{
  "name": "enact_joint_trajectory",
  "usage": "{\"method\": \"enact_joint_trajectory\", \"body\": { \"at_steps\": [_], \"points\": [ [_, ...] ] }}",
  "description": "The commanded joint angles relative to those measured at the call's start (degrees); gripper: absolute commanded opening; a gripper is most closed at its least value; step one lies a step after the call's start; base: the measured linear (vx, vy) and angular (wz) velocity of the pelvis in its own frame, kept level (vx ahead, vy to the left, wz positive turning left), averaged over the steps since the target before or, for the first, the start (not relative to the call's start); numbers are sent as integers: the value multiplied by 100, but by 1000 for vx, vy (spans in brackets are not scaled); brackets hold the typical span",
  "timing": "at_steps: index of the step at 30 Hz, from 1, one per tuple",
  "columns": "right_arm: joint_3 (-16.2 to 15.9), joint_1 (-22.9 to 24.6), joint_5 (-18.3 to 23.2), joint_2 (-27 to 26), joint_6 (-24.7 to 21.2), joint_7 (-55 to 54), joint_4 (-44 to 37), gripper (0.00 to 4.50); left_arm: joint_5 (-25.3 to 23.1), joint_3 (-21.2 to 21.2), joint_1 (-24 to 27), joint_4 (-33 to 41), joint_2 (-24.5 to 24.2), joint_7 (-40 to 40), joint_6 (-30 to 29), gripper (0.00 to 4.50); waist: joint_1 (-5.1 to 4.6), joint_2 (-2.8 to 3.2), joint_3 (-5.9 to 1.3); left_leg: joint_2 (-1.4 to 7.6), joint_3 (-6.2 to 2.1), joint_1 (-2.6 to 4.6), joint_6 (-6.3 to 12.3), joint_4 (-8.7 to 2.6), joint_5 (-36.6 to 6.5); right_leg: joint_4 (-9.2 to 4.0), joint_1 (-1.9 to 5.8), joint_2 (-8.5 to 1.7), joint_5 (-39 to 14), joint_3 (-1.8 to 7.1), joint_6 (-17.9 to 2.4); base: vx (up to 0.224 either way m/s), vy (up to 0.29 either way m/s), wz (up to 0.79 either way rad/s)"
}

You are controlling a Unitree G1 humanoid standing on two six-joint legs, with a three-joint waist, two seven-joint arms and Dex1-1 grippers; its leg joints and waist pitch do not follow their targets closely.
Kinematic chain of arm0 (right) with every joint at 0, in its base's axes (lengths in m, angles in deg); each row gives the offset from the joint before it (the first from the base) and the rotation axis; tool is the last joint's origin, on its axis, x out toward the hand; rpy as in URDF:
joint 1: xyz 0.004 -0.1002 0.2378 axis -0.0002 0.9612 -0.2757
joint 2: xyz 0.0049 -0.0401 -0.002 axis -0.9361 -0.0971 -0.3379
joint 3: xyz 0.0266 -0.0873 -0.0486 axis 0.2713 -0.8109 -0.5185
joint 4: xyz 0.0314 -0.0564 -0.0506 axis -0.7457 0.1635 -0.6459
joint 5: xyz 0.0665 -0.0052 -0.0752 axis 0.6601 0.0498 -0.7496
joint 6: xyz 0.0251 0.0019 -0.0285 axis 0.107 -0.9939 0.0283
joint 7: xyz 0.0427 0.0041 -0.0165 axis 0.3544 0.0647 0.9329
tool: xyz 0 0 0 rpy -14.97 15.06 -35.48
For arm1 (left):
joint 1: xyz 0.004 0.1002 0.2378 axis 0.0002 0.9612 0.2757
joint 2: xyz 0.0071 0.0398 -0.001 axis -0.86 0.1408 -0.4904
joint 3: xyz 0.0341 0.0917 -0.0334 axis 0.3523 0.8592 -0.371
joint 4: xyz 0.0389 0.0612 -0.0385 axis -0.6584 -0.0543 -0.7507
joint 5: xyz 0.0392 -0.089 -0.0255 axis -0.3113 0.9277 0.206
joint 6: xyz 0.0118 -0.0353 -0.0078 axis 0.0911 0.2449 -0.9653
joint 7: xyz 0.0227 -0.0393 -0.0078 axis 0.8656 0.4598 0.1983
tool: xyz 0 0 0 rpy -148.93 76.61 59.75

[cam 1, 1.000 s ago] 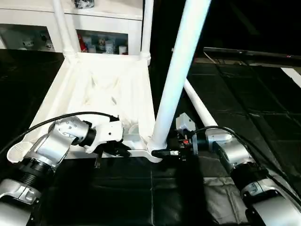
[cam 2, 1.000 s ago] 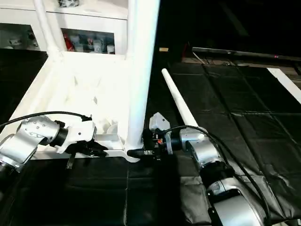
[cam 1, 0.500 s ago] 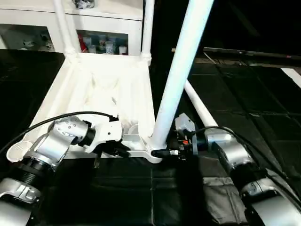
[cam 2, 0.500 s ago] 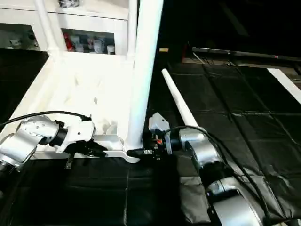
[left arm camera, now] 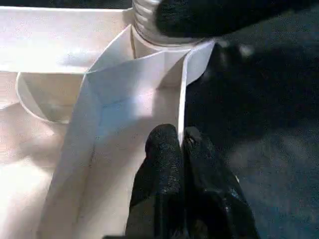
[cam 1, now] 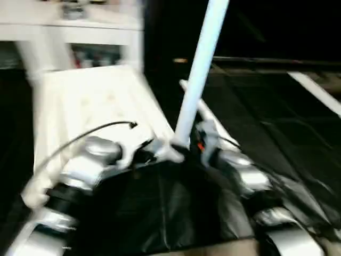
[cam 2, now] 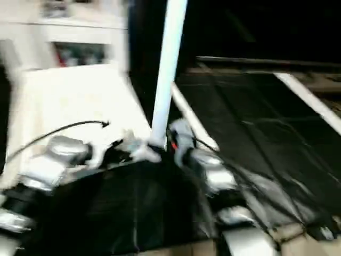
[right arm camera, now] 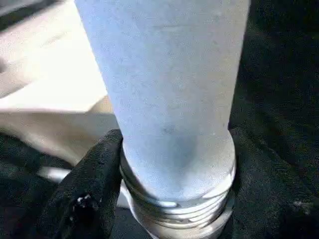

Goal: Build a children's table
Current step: Rotate leg to tighten

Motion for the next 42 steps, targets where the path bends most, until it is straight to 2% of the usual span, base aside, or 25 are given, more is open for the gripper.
{"method": "enact_joint_trajectory", "body": {
  "at_steps": [1,3,7,8,9,13,19,20,22,23,25,26,27,28,29,30,31,32,33,35,37,39,42],
  "points": [
    [-252,42,15,-504,-442,-154,552,276,163,50,-177,599,429,-265,-130,0,-26,176,-306,308,-204,9,-365,-487,-2698,-605,188,-620,-2769,312,-546,0,0,0],
    [-187,-65,11,-599,-447,-287,664,276,97,76,-160,751,487,-375,-306,0,-75,142,-302,282,-191,43,-323,-472,-2843,-623,156,-620,-2584,320,-631,0,0,0],
    [-99,-120,-90,-683,-392,-289,681,276,-69,187,-62,844,287,-378,-353,0,-68,144,-283,251,-156,69,-209,-444,-2728,-671,108,-638,-2732,355,-622,0,0,0],
    [-75,-122,-83,-690,-386,-280,683,276,-78,178,-60,823,266,-389,-351,0,-79,130,-287,255,-161,45,-202,-455,-2681,-652,128,-631,-2685,353,-628,0,0,0],
    [-60,-126,-70,-687,-373,-273,697,332,-84,149,-60,804,233,-391,-351,0,-72,139,-289,256,-159,46,-198,-456,-2653,-647,126,-630,-2656,357,-633,0,0,0],
    [-9,-146,-9,-659,-294,-230,735,365,-90,104,-67,767,153,-406,-368,0,-60,152,-288,258,-135,78,-175,-452,-2603,-642,90,-625,-2517,382,-695,0,0,0],
    [32,17,-2,-317,177,153,503,412,-31,104,20,603,-212,-97,157,0,-52,147,-301,255,-130,53,-138,-453,-2517,-630,104,-624,-2425,385,-701,0,0,0],
    [28,176,36,-159,259,522,239,417,-13,135,63,542,-356,79,408,0,-22,133,-312,263,-104,24,-66,-458,-2281,-614,122,-615,-2166,412,-738,0,0,0],
    [15,289,73,-29,300,779,38,439,33,154,99,528,-451,248,526,0,8,124,-338,284,-81,9,-11,-454,-2025,-550,131,-604,-1845,432,-818,0,0,0],
    [-21,464,120,202,359,1181,-279,447,91,215,154,504,-625,557,829,0,30,125,-345,283,-61,0,34,-448,-1905,-541,127,-594,-1755,439,-845,0,0,0],
    [-69,616,170,458,406,1563,-595,447,109,269,178,478,-745,752,1021,0,76,120,-375,288,-34,13,84,-427,-1739,-521,113,-585,-1582,450,-882,0,0,0],
    [-85,674,196,567,425,1718,-727,447,124,280,185,441,-810,858,1129,0,145,131,-376,296,11,19,128,-409,-1482,-492,88,-566,-1214,460,-995,0,0,0],
    [-95,723,252,689,424,1913,-874,447,175,295,197,410,-884,1024,1248,0,156,135,-381,292,32,30,122,-400,-1440,-480,78,-562,-1137,463,-1031,51,-28,14],
    [-95,755,311,800,414,2091,-1004,447,217,304,205,384,-949,1159,1298,0,178,134,-398,292,55,16,148,-391,-1326,-452,109,-554,-955,461,-1067,54,-22,10],
    [-95,778,371,911,386,2288,-1133,447,254,328,215,335,-1025,1319,1516,0,197,129,-422,303,63,-39,170,-389,-1077,-389,160,-548,-679,449,-1079,54,-22,10],
    [-124,799,405,1026,380,2497,-1257,447,299,354,228,302,-1092,1493,1694,0,203,133,-425,308,64,-52,185,-385,-913,-355,155,-535,-429,444,-1105,0,0,0],
    [-149,809,409,1075,376,2595,-1309,447,303,371,230,279,-1122,1549,1757,0,203,133,-425,308,64,-52,185,-385,-913,-355,155,-535,-429,444,-1105,0,0,0],
    [-275,854,419,1310,364,3071,-1555,447,317,455,235,158,-1270,1820,2070,0,205,140,-431,308,73,-48,193,-374,-861,-329,157,-538,-269,447,-1145,0,0,0],
    [-322,862,411,1376,376,3205,-1614,447,309,488,232,115,-1314,1901,2174,0,235,133,-429,301,75,-58,248,-363,-881,-340,178,-534,-284,438,-1113,0,0,0],
    [-443,877,367,1526,379,3486,-1757,447,313,547,209,0,-1401,2086,2338,0,259,139,-417,314,88,-32,229,-368,-926,-344,151,-531,-354,439,-1131,0,0,0],
    [-579,817,269,1661,432,3703,-1764,447,378,573,190,-81,-1448,2326,2522,0,273,126,-405,316,90,-45,183,-377,-1050,-368,167,-547,-625,437,-1090,0,0,0],
    [-730,739,159,1761,517,3888,-1718,447,443,594,178,-130,-1473,2565,2709,0,295,137,-396,320,87,-30,87,-381,-1168,-400,151,-562,-947,436,-1048,0,0,0],
    [-908,648,91,1781,604,4143,-1658,447,460,702,142,-162,-1531,2873,2925,0,311,128,-390,330,86,-11,30,-390,-1311,-414,134,-560,-1145,441,-1021,0,0,0]
  ]
}}
